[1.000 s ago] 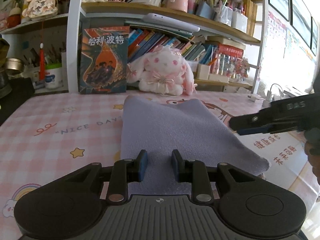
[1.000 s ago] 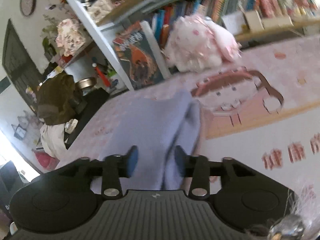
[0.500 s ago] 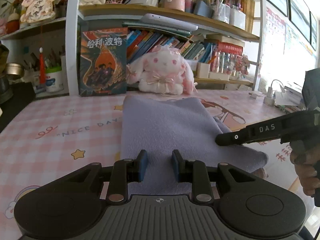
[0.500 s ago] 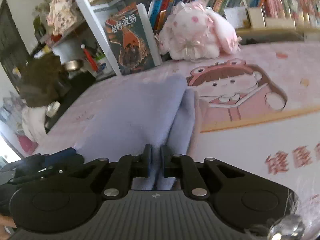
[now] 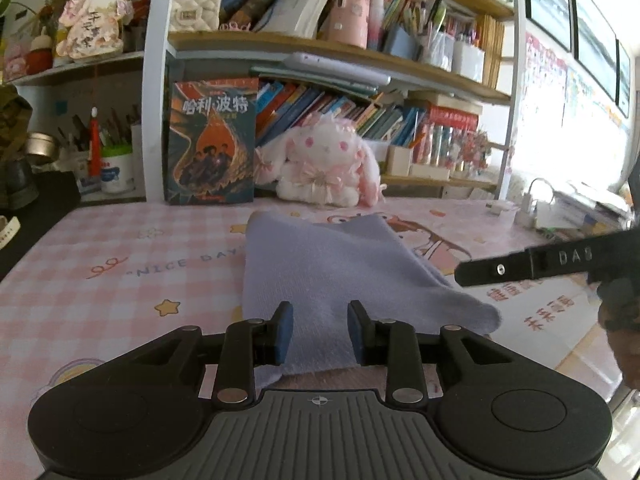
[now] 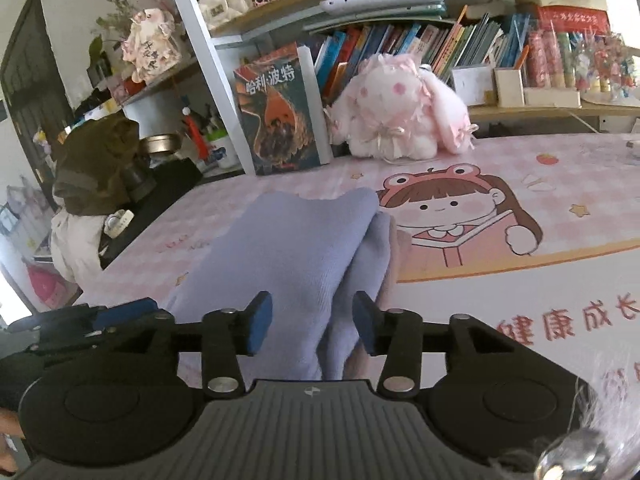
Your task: Fold clothes
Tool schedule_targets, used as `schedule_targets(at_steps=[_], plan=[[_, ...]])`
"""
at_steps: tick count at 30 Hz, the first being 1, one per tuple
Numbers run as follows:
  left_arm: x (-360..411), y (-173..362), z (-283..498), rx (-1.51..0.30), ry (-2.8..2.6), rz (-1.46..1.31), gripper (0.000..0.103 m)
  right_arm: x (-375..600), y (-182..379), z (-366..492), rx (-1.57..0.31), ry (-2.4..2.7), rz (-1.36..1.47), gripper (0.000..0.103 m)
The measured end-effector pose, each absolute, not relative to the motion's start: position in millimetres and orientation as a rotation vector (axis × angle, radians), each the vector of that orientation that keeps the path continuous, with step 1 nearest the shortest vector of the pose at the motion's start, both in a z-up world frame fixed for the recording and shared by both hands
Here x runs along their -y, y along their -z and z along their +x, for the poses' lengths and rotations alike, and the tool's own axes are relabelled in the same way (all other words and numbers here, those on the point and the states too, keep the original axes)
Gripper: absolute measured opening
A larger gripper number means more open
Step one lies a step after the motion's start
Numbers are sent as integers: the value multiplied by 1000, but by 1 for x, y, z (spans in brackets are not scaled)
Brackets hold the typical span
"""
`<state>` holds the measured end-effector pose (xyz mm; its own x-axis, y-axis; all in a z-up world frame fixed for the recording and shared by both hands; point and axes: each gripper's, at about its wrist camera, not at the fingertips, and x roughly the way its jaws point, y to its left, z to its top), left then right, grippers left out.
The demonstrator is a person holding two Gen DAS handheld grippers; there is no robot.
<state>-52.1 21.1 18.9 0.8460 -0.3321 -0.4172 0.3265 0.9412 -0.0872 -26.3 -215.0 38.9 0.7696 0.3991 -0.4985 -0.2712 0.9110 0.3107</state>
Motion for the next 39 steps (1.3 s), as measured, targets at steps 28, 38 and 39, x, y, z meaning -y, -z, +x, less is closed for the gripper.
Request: schedule_targets(at_steps=[28, 38, 39], plan=[[-64, -18, -17, -575, 318, -269, 74, 247, -11, -17, -772, -315, 509, 82], [-78, 1, 41, -697, 328, -434, 74, 238, -3, 24, -851, -346, 602, 82], [-78, 3, 43, -701, 335, -444, 74, 237, -2, 27, -858, -349, 604, 81]])
